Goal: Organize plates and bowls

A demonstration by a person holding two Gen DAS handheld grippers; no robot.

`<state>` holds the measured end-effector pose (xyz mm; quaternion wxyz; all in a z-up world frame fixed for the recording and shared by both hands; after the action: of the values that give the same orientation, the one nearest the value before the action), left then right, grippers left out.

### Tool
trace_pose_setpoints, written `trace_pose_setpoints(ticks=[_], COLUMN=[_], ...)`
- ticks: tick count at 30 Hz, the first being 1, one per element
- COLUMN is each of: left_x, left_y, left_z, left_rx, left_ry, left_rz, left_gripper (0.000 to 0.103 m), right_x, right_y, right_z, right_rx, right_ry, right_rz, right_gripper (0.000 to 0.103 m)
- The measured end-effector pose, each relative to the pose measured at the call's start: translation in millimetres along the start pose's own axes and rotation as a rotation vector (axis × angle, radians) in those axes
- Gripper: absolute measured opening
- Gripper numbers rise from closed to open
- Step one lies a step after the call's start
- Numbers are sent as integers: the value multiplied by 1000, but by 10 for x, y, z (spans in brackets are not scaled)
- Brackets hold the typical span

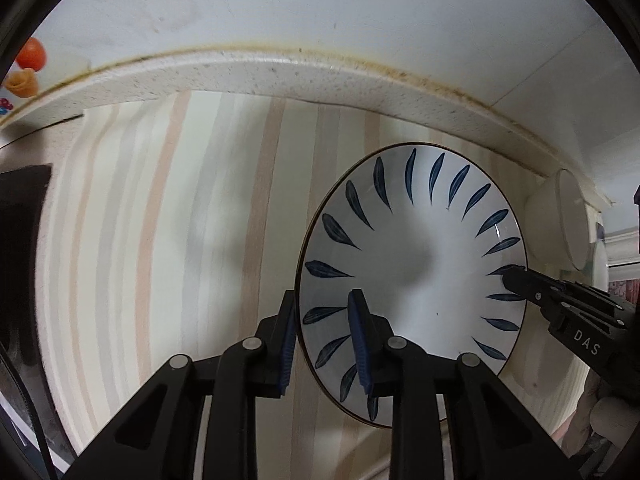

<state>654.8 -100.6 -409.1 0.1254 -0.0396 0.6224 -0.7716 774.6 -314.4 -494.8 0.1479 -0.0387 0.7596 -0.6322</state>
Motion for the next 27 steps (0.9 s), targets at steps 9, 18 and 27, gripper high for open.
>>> trace_pose_setpoints(ticks=[9,18,27], left_x=[338,890,1351], left_y=[-615,-1021,-935], left_z=[40,46,65], left_rx=[26,65,65], left_ry=[57,109,172], left_rz=[49,56,24], left_gripper=[22,22,22], right_x=[350,934,1718], right_y=[-563,-1094,-1249], right_z=[-108,-307,-430], right_rx=[-37,-55,-59], right_ry=[4,37,85], right_rz=[70,121,111], right_gripper=[11,11,11])
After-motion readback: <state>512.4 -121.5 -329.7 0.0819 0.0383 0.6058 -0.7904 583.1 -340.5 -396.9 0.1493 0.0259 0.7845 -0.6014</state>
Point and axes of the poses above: each gripper's, at about its wrist camera, not at the fingertips, and y roughly the way its jaws point, z to its right, x to its underside, the point moved 3 cm from there along y, roughly the way its jaws point, and after that the axes turned 15 degrees about -y, right-handed, at the moved point
